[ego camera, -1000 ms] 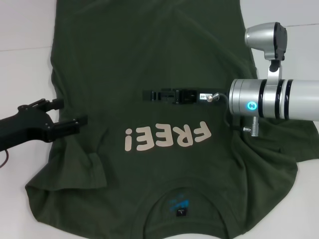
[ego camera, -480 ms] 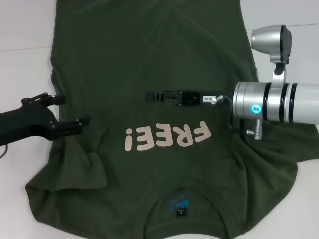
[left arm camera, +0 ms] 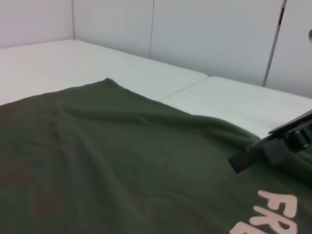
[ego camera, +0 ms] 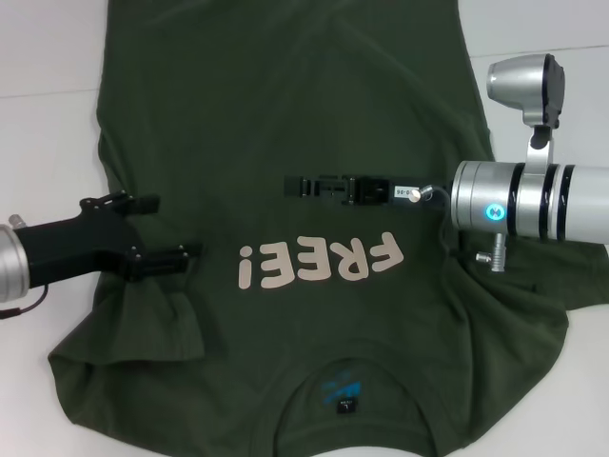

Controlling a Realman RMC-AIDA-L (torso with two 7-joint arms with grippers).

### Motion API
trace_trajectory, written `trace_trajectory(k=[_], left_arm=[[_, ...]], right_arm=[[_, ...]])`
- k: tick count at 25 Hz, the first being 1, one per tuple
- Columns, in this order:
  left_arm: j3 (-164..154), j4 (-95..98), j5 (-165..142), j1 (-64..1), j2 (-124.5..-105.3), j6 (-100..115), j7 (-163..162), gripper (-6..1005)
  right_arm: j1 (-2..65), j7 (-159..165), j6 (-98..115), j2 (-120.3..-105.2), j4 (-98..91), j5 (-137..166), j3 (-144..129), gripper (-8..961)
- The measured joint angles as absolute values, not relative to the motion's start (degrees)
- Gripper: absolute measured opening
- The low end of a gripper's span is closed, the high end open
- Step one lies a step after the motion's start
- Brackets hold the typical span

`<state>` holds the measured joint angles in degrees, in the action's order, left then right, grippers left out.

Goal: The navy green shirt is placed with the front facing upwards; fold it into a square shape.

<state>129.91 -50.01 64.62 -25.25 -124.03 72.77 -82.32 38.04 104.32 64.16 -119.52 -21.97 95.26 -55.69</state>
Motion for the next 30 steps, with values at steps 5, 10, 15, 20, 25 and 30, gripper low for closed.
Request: trace_trajectory(k=[5,10,15,20,25,30], left_arm=[[125.07,-50.12,64.69,-25.31,-124.09,68.56,-82.32,902],[121.50,-50.91,64.43,-25.54,-124.10,64.50,-82.32,902],[117.23,-51.06,64.42,-25.56,-124.10,58.99,-82.32,902],[113.56,-51.17,64.42,-25.56,-124.10,55.13,-82.54,902],[112.02,-51.24,63.59,-25.22,-124.10,53.49,-82.62,902],[111.66,-51.84,60.22,-25.08,-124.10,52.78,-83.55,901]], right_arm=[[38.06,104.32,64.16,-119.52,-22.04,95.26,-55.70,881],[38.13,104.32,64.16,-119.52,-22.06,95.27,-55.71,881],[38.07,104.32,64.16,-119.52,-22.06,95.27,-55.58,881],[37.92,104.32,64.16,-119.52,-22.07,95.27,-54.95,882],[37.83,104.32,64.16,-119.52,-22.07,95.27,-54.88,881],[37.79,104.33,64.16,-119.52,-22.06,95.27,-54.83,880]])
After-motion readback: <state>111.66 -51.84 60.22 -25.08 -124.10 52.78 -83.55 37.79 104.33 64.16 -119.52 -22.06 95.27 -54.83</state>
